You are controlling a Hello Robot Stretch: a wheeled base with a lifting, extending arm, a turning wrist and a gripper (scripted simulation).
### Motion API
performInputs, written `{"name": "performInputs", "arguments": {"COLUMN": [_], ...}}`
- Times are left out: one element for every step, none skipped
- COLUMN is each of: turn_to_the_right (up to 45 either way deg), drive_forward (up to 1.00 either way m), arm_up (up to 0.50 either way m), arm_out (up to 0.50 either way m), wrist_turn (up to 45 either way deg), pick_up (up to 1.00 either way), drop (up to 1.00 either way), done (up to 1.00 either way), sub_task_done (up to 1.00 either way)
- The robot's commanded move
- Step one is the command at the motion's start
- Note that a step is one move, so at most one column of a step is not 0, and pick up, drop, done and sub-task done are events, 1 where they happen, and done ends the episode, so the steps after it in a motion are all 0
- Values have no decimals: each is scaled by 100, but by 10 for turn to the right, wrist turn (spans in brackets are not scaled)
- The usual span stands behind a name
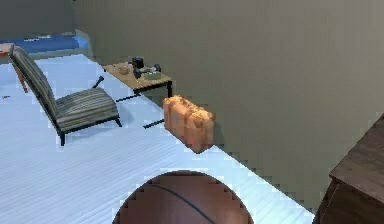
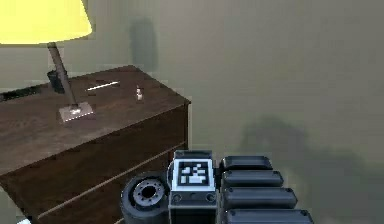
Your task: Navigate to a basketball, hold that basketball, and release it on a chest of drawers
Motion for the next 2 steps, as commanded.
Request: {"name": "performInputs", "arguments": {"turn_to_the_right": [180, -450], "drive_forward": [0, 0], "arm_up": [0, 0], "arm_out": [0, 0], "wrist_turn": [0, 0], "pick_up": [0, 0], "drop": [0, 0], "done": [0, 0], "sub_task_done": [0, 0]}}
